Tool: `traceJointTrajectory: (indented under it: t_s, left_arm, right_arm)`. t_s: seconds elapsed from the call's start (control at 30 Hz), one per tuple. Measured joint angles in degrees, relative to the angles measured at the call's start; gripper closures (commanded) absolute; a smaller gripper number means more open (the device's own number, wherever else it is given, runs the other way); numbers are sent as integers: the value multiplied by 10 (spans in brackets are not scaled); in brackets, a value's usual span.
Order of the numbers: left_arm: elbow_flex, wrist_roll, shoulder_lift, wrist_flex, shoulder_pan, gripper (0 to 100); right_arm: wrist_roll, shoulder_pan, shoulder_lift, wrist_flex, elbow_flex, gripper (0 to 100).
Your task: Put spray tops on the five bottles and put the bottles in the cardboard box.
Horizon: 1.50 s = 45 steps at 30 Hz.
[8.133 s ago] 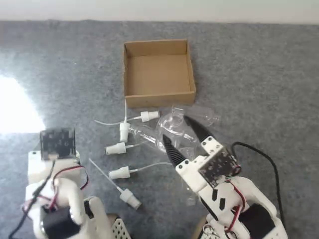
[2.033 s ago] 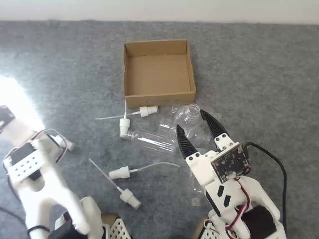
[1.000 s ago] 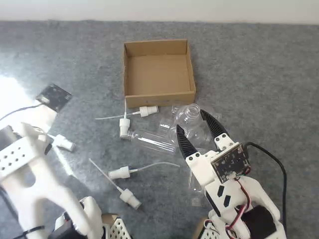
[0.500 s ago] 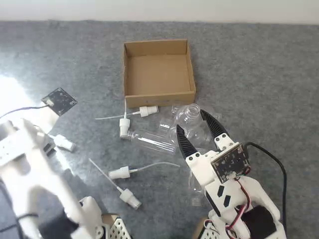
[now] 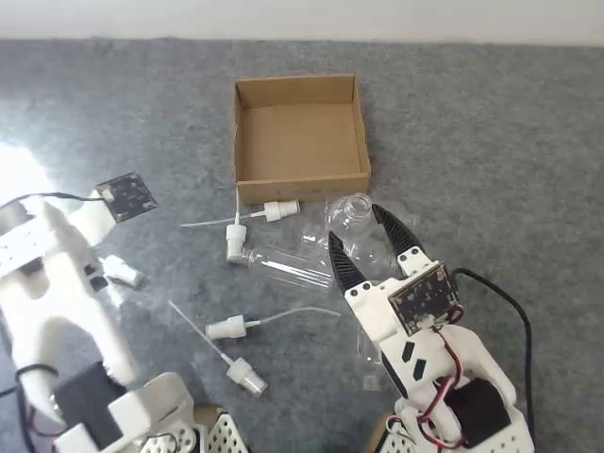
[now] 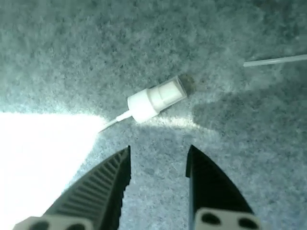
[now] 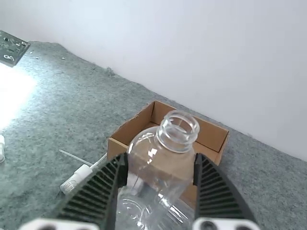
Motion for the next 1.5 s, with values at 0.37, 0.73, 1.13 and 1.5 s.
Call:
traceJointTrajectory:
  t_s: [0.37, 0.73, 1.13, 1.5]
  left_arm:
    - [-25, -18, 104, -84, 39, 822]
    - [-48, -85, 180, -84, 39, 822]
    - [-51, -105, 258, -119, 63, 827]
    - [-56, -49, 264, -118, 81, 926]
  right_arm:
    - [0, 0, 4, -4, 0, 896]
    - [0, 0, 4, -4, 0, 896]
    - [0, 0, 4, -5, 0, 896]
    - [0, 0, 4, -5, 0, 896]
